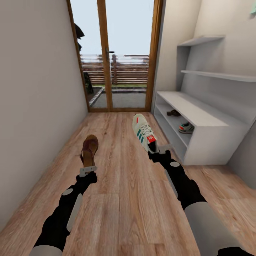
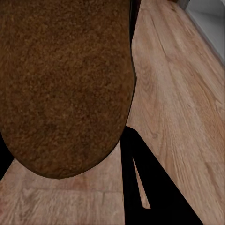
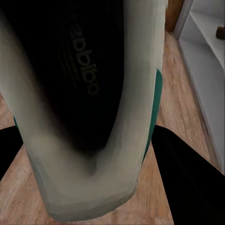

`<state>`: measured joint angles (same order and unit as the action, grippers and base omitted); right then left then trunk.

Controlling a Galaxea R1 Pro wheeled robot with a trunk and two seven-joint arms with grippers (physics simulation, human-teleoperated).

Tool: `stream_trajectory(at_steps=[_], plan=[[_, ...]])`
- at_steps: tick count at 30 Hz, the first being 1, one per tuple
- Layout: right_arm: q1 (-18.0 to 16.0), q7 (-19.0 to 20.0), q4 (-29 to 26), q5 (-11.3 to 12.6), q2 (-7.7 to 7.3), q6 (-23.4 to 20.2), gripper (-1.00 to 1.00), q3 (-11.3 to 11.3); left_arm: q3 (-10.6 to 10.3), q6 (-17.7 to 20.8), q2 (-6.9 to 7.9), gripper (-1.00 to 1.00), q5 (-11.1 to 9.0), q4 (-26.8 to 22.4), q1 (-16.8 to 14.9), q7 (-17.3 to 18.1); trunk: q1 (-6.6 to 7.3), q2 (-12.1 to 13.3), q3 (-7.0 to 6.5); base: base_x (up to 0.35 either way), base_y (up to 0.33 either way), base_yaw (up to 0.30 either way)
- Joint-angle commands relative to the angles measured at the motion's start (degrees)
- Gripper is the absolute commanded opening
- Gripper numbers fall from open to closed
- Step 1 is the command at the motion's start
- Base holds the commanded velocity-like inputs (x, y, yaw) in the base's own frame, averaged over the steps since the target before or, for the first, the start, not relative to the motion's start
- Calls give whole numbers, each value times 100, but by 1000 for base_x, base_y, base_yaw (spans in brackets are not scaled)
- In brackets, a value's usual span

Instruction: Pick up the two gym shoes and the two sandals from the corridor floor and place them onto the hallstand (shoe rack) in the corridor, making sure they are on the rack and not on the floor. Arrange them so the two gym shoes are next to each other and the two sandals are next to each other.

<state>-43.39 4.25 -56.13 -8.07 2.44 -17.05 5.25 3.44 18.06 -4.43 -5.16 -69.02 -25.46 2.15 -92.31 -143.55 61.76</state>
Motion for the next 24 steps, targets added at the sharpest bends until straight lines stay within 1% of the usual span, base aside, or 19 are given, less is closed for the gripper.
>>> stream_trajectory(at_steps=[1, 5, 8, 15, 24], plan=[[-2, 23, -12, -62, 2, -35, -100, -5, 16, 39, -6, -100, -38, -7, -2, 28, -1, -2, 1, 223, 279, 212], [-2, 23, -12, -63, 0, -35, -100, -5, 16, 39, -6, -100, -38, -7, -2, 28, -1, -2, -21, 223, 270, 212], [-2, 23, -12, -63, 2, -35, -100, -6, 16, 40, -6, -100, -38, -7, -1, 30, -1, -2, -32, 223, 253, 88], [-2, 23, -12, -63, 2, -35, -100, -5, 16, 40, -6, -100, -38, -7, -2, 29, -1, -2, -38, 238, 231, 13], [-2, 23, -12, -62, 2, -35, -100, -7, 16, 40, -18, -100, -38, 3, -2, 31, -1, -2, -78, 276, 225, 0]])
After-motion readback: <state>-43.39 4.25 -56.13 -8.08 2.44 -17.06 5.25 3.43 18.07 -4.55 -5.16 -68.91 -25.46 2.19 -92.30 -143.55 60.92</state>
